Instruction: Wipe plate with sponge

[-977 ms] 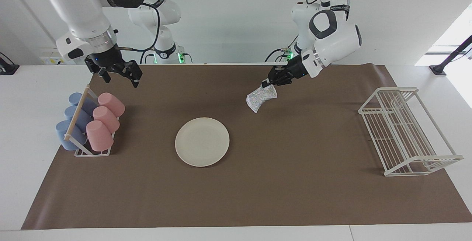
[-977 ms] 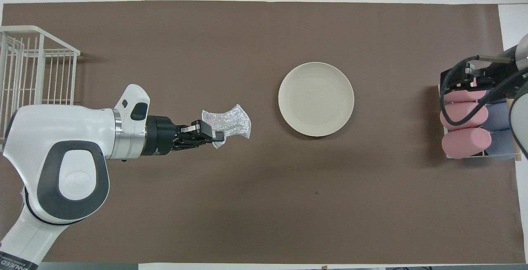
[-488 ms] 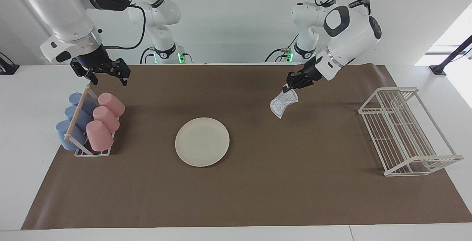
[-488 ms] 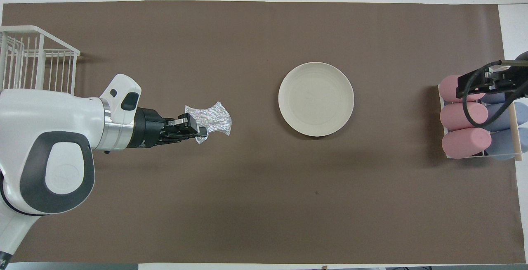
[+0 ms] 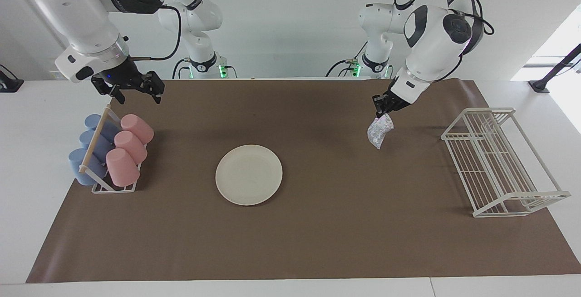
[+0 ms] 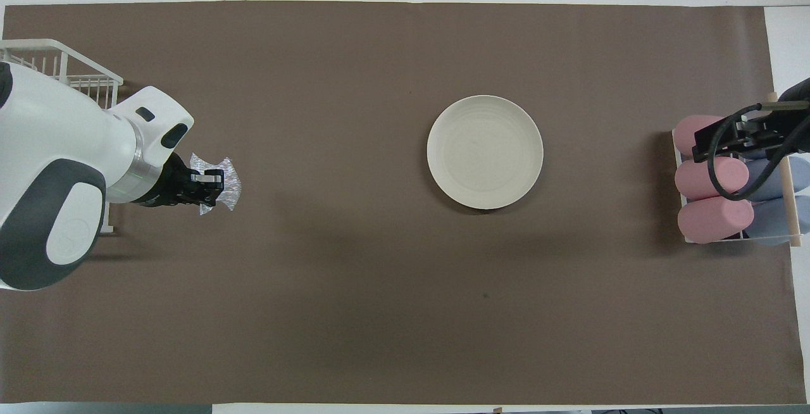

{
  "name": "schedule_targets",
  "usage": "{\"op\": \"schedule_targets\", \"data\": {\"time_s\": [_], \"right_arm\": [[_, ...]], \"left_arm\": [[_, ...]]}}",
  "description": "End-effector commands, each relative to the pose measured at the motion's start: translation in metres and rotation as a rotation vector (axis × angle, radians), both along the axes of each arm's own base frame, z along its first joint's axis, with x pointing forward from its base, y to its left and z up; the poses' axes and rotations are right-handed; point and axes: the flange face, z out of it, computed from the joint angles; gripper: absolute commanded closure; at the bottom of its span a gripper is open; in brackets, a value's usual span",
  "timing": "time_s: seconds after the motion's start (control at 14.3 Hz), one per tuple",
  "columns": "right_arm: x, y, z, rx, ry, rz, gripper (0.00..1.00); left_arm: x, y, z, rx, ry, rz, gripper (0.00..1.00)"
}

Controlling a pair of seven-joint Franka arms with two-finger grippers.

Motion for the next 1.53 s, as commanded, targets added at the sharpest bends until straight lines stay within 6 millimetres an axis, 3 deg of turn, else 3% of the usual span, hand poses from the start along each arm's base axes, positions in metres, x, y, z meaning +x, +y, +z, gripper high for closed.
{"op": "schedule_targets", "data": {"time_s": [0.0, 0.21, 0.49, 0.63, 0.77, 0.91, 1.05, 1.19, 1.33, 1.47], "right_arm": [[-0.004, 0.003, 0.002, 0.026, 0.007, 0.026, 0.00], [-0.006, 0.004, 0.006, 0.025, 0.001, 0.026, 0.00], [-0.014, 0.004, 0.013, 0.024, -0.007, 0.028, 0.00], [-0.018, -0.008, 0.008, 0.026, 0.006, 0.007, 0.00], [-0.017, -0.025, 0.009, 0.031, 0.003, -0.004, 0.00], [-0.018, -0.038, 0.004, 0.032, 0.004, -0.023, 0.00], [-0.017, -0.035, 0.006, 0.031, -0.002, -0.021, 0.00], [-0.017, -0.033, 0.006, 0.031, -0.002, -0.015, 0.00], [-0.017, -0.033, 0.006, 0.031, -0.005, -0.012, 0.00], [-0.016, -0.033, 0.007, 0.031, -0.007, -0.011, 0.00]], "left_arm": [[0.015, 0.006, 0.019, 0.178, 0.018, -0.014, 1.00], [0.015, 0.022, 0.030, 0.363, 0.011, -0.038, 1.00], [0.020, 0.031, 0.023, 0.623, -0.006, -0.069, 1.00], [0.026, 0.040, 0.021, 0.772, 0.001, -0.083, 1.00], [0.038, 0.032, 0.016, 0.937, 0.002, -0.117, 1.00], [0.051, 0.045, 0.008, 1.060, -0.005, -0.128, 1.00], [0.066, 0.060, -0.017, 1.166, 0.017, -0.153, 1.00], [0.081, 0.070, -0.058, 1.228, 0.057, -0.146, 1.00], [0.087, 0.076, -0.094, 1.260, 0.118, -0.168, 1.00], [0.085, 0.081, -0.115, 1.267, 0.148, -0.185, 1.00]]}}
